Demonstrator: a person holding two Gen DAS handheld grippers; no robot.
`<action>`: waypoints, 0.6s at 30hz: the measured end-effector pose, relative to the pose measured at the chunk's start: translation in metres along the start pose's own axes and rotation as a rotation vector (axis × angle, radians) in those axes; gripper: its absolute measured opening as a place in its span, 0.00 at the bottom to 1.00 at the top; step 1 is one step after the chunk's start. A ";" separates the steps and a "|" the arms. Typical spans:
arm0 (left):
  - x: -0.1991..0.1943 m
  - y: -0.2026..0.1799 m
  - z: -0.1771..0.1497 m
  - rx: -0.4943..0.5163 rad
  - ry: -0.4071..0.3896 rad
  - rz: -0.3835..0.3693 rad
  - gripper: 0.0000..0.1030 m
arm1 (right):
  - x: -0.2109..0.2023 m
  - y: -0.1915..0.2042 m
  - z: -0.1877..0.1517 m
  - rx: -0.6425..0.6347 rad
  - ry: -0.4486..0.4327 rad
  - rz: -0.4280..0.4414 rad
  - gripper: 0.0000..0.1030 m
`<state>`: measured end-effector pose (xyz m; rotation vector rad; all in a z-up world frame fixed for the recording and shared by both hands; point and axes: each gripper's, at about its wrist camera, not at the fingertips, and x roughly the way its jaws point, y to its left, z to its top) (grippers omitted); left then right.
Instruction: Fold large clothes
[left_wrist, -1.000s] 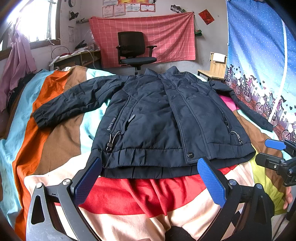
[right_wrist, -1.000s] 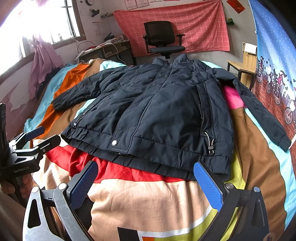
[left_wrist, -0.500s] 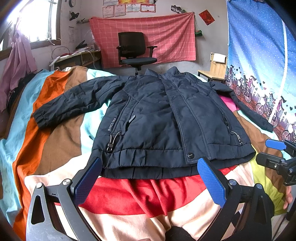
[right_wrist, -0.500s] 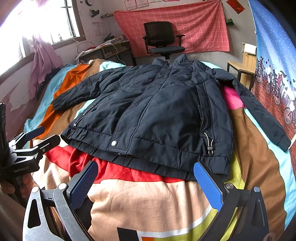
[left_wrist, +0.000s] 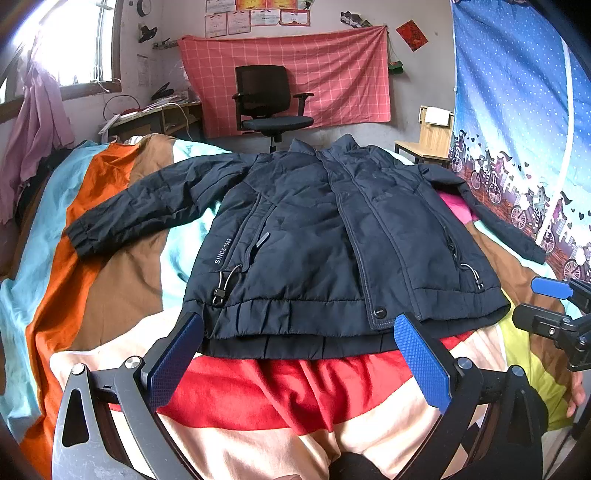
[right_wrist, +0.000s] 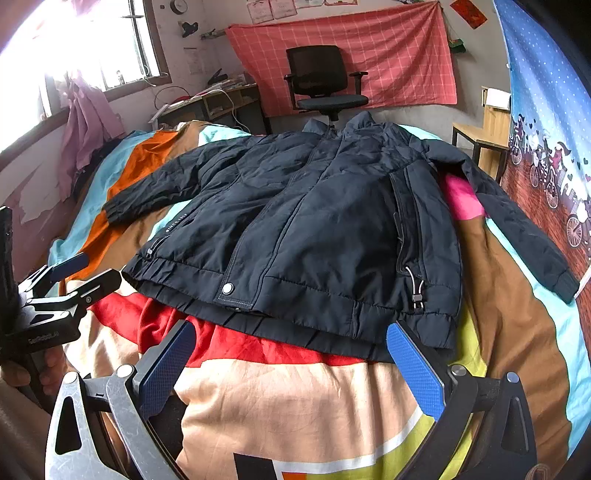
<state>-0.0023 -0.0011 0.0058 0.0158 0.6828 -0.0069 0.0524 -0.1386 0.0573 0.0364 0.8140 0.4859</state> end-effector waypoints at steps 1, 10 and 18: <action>0.001 0.000 -0.001 0.000 -0.001 0.001 0.98 | 0.000 0.000 0.000 0.002 0.000 -0.001 1.00; 0.002 0.000 0.001 0.002 -0.004 0.000 0.98 | -0.002 -0.001 0.000 0.000 -0.002 0.000 1.00; 0.000 -0.002 0.004 0.003 -0.007 -0.002 0.98 | -0.002 -0.001 0.000 0.000 -0.002 -0.001 1.00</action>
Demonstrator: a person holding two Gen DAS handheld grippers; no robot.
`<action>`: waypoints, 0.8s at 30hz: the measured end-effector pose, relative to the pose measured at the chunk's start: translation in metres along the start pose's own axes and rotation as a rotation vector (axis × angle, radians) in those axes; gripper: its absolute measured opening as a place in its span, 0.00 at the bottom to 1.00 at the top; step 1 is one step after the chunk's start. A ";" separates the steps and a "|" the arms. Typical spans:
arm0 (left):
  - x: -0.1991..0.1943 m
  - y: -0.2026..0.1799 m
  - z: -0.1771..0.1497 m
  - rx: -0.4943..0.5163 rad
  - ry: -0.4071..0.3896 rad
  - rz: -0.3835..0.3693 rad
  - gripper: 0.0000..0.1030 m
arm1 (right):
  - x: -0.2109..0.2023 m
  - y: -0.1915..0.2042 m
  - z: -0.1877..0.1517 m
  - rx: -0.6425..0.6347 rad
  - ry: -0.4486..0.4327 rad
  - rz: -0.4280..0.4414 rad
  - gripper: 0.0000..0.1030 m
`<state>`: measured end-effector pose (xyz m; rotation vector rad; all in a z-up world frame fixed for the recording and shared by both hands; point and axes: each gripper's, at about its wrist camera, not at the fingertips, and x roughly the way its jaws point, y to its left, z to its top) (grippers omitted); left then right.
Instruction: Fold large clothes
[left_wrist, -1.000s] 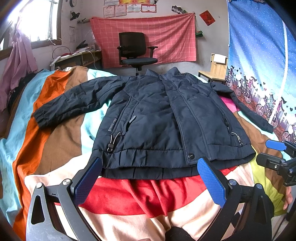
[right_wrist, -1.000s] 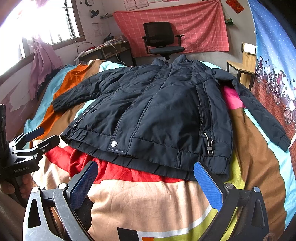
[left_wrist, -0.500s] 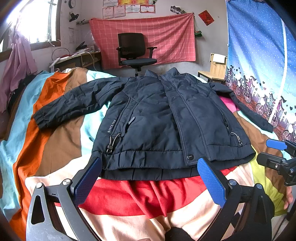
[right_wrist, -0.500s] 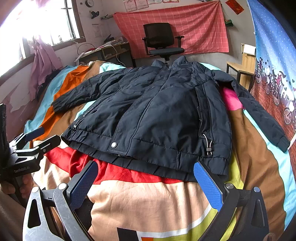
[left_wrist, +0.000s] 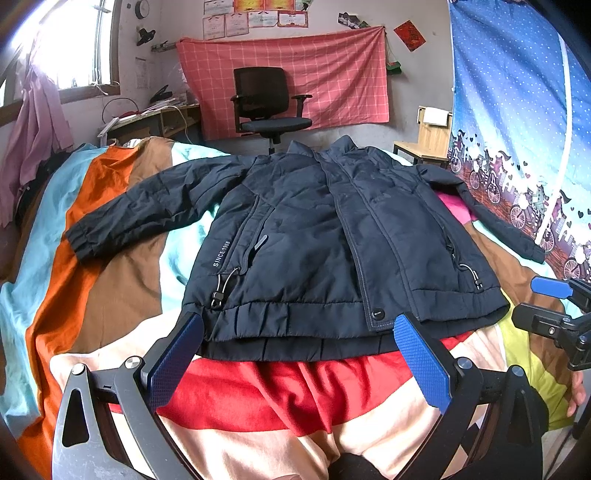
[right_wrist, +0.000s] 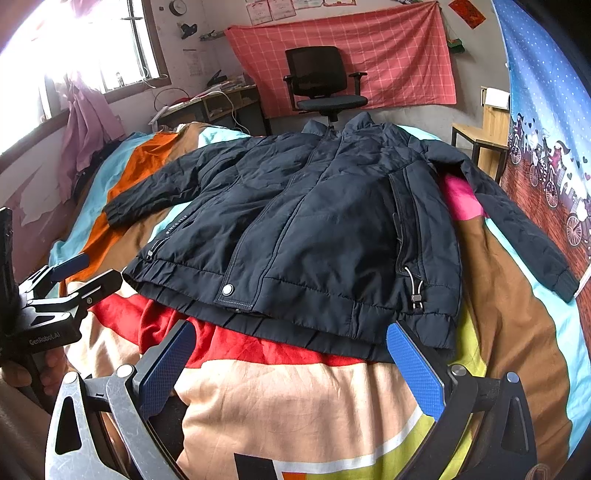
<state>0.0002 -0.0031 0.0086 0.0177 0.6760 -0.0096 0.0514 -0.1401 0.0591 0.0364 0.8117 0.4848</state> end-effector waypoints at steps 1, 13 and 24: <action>0.000 0.000 0.001 -0.001 0.000 0.000 0.98 | 0.000 0.000 0.000 0.001 0.000 0.001 1.00; -0.001 0.007 -0.003 -0.019 0.005 0.026 0.98 | 0.002 0.002 0.000 0.000 -0.002 0.004 1.00; -0.007 0.013 -0.005 -0.030 -0.004 0.087 0.98 | -0.004 0.006 0.000 0.001 -0.026 0.029 1.00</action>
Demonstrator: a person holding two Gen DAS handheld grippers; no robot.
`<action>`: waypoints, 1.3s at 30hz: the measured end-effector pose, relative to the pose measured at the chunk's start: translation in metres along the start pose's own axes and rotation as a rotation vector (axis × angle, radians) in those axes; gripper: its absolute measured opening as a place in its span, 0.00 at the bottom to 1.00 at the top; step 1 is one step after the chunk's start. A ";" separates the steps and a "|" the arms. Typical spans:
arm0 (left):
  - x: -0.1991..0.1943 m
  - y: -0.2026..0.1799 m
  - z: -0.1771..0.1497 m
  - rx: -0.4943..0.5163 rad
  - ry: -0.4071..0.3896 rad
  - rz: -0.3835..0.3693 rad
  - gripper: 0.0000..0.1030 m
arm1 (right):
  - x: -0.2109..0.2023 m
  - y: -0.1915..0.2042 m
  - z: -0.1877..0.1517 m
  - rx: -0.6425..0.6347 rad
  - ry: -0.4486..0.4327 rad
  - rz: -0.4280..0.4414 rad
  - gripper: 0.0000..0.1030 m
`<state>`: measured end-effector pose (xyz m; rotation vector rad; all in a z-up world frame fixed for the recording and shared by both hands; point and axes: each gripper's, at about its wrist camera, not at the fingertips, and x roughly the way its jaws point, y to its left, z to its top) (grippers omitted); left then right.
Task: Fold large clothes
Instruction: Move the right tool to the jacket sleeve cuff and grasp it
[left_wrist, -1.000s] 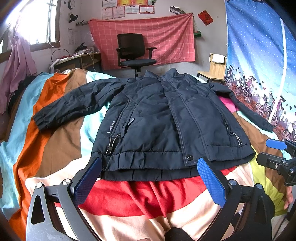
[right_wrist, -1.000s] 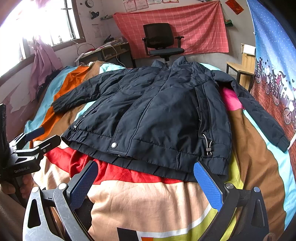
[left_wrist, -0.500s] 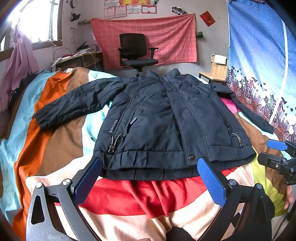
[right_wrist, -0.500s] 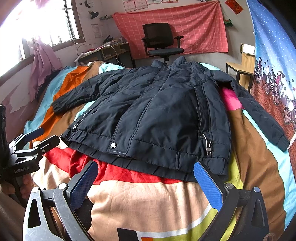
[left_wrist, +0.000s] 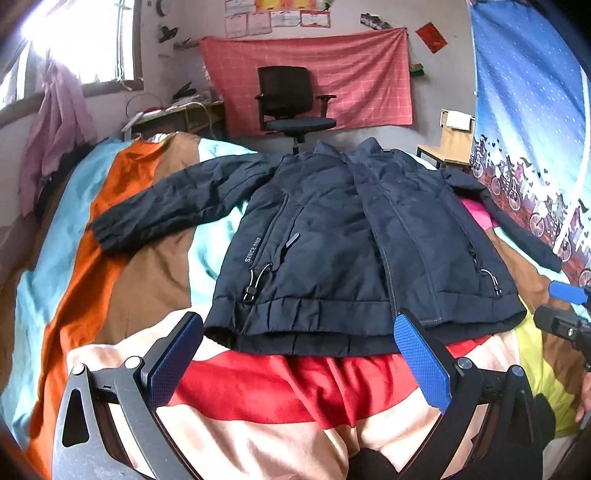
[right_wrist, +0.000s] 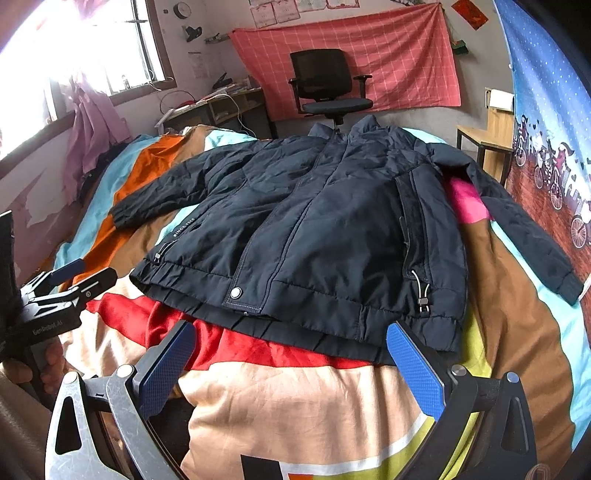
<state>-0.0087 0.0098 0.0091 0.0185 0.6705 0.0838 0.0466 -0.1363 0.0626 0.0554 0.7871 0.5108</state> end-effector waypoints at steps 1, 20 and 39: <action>0.000 0.000 0.000 -0.004 -0.001 -0.008 0.98 | -0.001 0.000 0.000 -0.002 -0.006 -0.002 1.00; 0.005 -0.001 -0.001 -0.004 0.010 -0.018 0.98 | 0.001 -0.004 0.002 0.003 -0.007 -0.037 1.00; 0.057 0.003 0.088 0.093 0.104 -0.023 0.98 | 0.031 -0.066 0.058 0.156 -0.077 -0.262 1.00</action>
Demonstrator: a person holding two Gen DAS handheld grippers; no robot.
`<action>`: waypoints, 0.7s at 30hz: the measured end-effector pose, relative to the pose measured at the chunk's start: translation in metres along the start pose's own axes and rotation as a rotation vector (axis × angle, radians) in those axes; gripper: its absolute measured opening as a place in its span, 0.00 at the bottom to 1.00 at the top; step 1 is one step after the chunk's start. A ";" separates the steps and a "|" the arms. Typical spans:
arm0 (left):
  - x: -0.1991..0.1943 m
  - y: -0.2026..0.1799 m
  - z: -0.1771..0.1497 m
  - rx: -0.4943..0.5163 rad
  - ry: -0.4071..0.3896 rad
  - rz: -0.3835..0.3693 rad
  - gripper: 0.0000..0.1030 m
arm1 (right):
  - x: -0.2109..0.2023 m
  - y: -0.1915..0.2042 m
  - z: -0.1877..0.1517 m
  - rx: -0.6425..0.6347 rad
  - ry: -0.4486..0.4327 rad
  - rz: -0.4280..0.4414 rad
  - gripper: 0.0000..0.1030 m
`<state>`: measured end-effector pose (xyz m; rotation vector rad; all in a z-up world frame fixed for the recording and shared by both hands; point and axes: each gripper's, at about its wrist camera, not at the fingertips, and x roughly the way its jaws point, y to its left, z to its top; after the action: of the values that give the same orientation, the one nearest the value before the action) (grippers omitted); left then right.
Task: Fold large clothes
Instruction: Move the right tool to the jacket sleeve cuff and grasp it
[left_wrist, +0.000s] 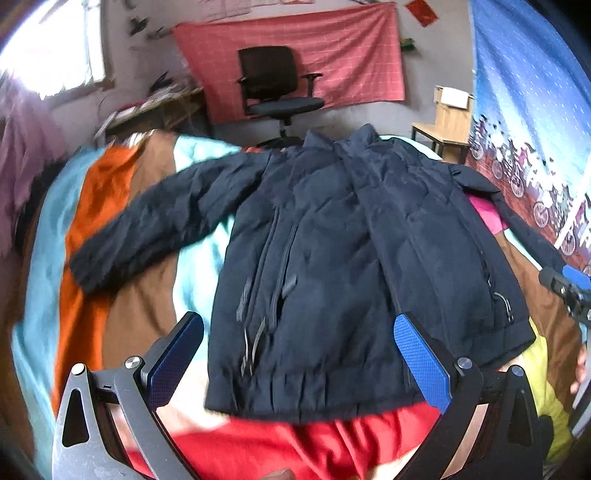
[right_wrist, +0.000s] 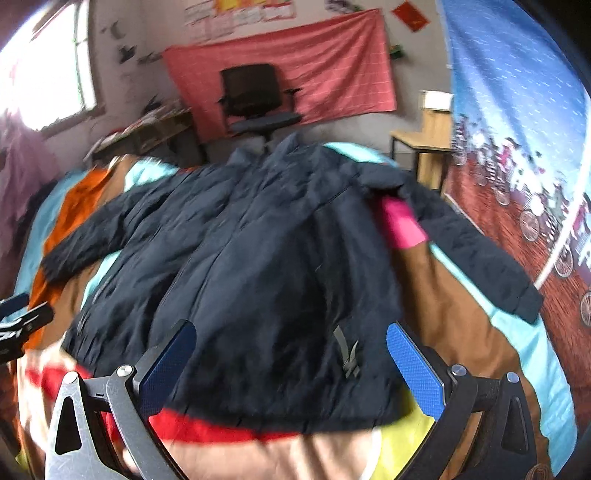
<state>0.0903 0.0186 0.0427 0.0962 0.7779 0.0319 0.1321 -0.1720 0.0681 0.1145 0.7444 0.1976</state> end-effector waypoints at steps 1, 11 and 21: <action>0.001 -0.001 0.008 0.018 -0.004 0.005 0.98 | 0.002 -0.005 0.004 0.021 -0.007 -0.009 1.00; 0.041 -0.026 0.079 0.106 0.025 -0.003 0.98 | 0.030 -0.102 0.025 0.355 -0.046 -0.136 1.00; 0.129 -0.076 0.134 0.113 -0.002 -0.144 0.98 | 0.058 -0.142 0.034 0.373 -0.044 -0.274 1.00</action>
<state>0.2760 -0.0588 0.0397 0.1469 0.7823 -0.1488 0.2170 -0.2988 0.0300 0.3671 0.7381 -0.2061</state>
